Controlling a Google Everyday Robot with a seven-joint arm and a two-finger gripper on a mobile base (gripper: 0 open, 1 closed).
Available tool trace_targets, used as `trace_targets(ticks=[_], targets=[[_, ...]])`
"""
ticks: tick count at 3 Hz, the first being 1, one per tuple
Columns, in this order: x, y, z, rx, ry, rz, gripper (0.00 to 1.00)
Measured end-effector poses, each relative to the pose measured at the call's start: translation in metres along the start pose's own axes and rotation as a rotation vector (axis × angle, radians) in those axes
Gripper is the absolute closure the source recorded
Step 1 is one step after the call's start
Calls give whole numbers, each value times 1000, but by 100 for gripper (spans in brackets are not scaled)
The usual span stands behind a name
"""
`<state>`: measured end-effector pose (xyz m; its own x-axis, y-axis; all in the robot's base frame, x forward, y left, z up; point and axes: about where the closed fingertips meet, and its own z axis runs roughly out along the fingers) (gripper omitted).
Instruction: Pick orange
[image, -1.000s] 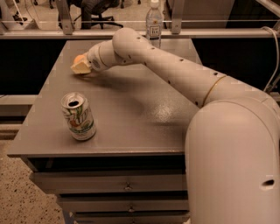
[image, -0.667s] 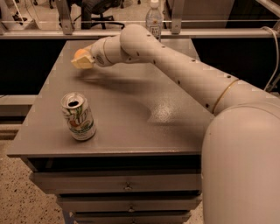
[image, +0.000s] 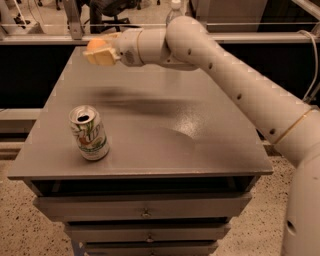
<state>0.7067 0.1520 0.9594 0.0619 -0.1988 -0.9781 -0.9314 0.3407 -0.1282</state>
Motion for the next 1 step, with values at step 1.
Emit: trace_targets(ticks=[1], targets=[[-3,3,-2,-6,-9,-2,100]])
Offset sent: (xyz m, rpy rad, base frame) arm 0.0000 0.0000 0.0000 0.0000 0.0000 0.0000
